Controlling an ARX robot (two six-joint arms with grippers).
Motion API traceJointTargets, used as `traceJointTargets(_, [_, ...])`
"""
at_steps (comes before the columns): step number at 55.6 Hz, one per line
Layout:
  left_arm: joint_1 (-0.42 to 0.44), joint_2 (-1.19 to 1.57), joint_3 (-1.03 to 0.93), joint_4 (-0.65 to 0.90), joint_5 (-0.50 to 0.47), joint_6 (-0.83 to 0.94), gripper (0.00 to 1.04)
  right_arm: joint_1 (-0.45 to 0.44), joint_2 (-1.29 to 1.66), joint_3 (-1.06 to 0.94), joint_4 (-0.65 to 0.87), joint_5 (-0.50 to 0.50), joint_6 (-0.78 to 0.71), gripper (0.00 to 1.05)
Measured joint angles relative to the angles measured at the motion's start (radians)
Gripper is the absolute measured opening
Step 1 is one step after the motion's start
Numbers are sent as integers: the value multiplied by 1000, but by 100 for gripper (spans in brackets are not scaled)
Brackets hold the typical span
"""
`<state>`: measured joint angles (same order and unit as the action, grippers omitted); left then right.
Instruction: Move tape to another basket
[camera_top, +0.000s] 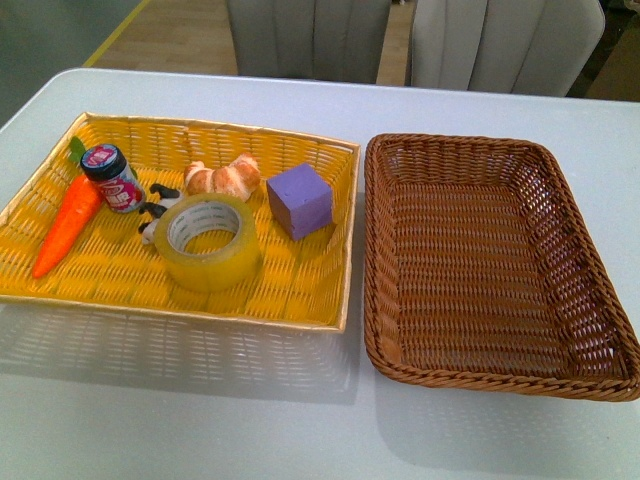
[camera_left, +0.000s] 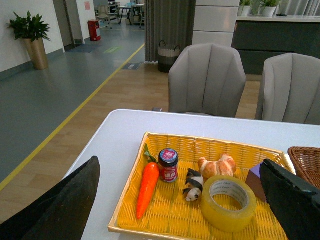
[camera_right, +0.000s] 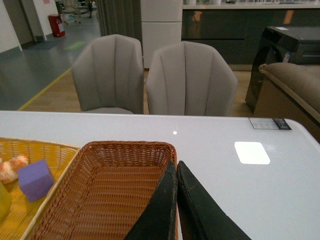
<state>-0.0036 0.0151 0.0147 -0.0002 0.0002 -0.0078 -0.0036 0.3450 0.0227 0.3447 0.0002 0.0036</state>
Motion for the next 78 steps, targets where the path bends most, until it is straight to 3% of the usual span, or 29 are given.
traceJointTargets(30, [0, 0, 0, 0, 0, 0, 96, 0, -169, 0, -168, 0, 0, 2])
traceJointTargets(36, [0, 0, 0, 0, 0, 0, 96, 0, -302, 0, -330, 0, 0, 2])
traceJointTargets(53, [0, 0, 0, 0, 0, 0, 96, 2, -338, 0, -343, 0, -1, 2])
traceJointTargets(63, [0, 0, 0, 0, 0, 0, 96, 2, -339, 0, -343, 0, -1, 47])
traceJointTargets(76, [1, 2, 1, -3, 3, 0, 96, 2, -339, 0, -343, 0, -1, 87])
traceJointTargets(78, [6, 74, 63, -171, 57, -48, 96, 2, -339, 0, -343, 0, 0, 96])
